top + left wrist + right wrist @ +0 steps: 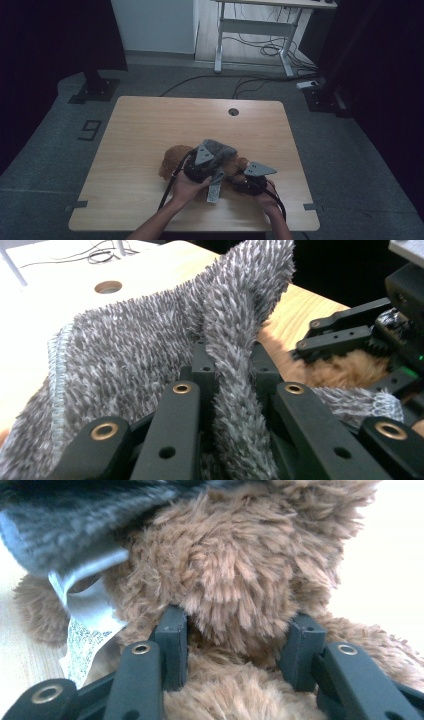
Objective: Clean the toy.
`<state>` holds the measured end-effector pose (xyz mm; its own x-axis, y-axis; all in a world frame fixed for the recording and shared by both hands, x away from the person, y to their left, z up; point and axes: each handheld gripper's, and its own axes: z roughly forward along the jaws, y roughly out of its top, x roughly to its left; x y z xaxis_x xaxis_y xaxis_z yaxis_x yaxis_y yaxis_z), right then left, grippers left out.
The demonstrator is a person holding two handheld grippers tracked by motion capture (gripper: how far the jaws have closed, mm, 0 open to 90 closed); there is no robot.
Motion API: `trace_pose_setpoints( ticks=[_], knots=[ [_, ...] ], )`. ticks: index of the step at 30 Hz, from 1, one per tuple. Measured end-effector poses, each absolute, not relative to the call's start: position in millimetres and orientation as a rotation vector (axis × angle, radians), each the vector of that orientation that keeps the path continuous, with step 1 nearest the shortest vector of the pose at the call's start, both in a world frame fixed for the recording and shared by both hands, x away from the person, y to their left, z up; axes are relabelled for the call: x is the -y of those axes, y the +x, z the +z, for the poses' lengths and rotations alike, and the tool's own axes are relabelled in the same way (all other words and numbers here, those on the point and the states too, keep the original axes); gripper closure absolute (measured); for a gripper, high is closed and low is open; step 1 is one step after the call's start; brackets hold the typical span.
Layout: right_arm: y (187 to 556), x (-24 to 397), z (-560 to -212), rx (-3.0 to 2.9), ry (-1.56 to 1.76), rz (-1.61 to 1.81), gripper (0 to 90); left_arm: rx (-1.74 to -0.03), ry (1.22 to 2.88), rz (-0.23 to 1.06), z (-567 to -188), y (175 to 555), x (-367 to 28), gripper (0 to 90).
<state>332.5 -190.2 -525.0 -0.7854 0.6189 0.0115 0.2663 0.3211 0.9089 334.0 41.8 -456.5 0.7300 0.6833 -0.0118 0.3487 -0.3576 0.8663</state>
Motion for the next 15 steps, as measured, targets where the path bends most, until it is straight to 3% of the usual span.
trace_pose_setpoints(
  ticks=[7, 15],
  knots=[
    [334, 194, -528, -2.254, 0.816, 1.477, 53.8, -0.839, 1.954, 0.492, -458, 334, -69, 79.0],
    [335, 194, -528, -2.247, 0.823, 1.502, 53.6, -0.951, 1.852, 0.531, -457, 336, -129, 79.1]
  ],
)
